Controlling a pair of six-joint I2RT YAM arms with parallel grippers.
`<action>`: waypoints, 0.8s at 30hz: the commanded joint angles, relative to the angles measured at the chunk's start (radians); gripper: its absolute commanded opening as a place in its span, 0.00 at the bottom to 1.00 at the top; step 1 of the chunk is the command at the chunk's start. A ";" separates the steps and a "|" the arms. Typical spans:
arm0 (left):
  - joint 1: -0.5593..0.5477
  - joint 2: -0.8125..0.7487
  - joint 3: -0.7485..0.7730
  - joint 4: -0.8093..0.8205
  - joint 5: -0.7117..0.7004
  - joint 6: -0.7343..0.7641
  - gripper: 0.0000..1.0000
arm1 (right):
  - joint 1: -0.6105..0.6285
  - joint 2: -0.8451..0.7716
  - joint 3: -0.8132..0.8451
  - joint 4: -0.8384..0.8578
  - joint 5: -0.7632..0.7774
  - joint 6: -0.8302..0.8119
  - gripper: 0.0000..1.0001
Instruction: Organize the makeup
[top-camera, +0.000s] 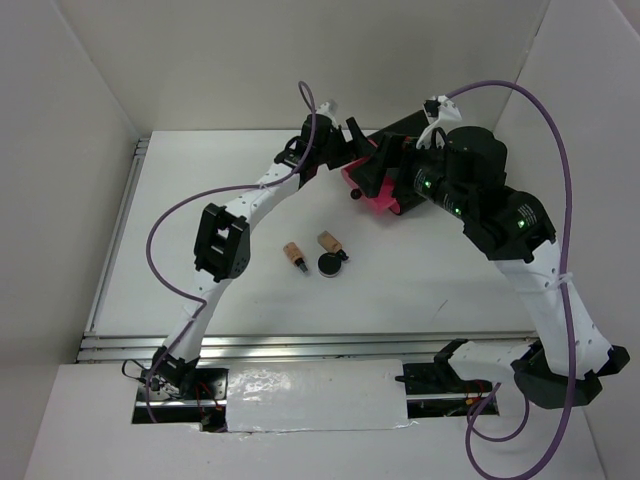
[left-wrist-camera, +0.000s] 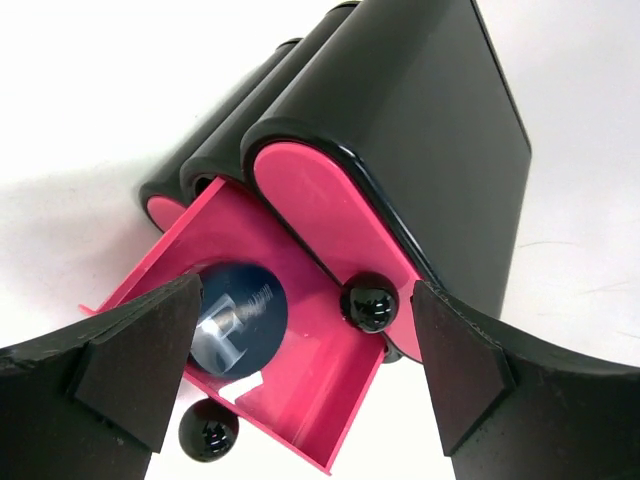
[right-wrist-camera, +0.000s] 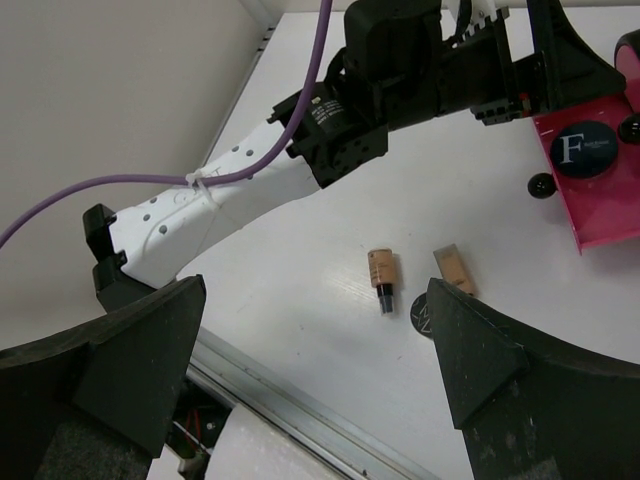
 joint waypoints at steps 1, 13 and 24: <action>-0.003 -0.070 0.036 0.011 -0.026 0.045 0.99 | -0.005 0.002 0.019 0.027 -0.006 -0.012 1.00; -0.038 -0.480 -0.347 -0.334 -0.235 0.298 0.99 | -0.011 -0.012 -0.069 0.056 0.034 -0.012 1.00; -0.253 -0.563 -0.562 -0.635 -0.327 0.358 0.99 | -0.014 0.029 -0.084 0.069 -0.042 0.011 1.00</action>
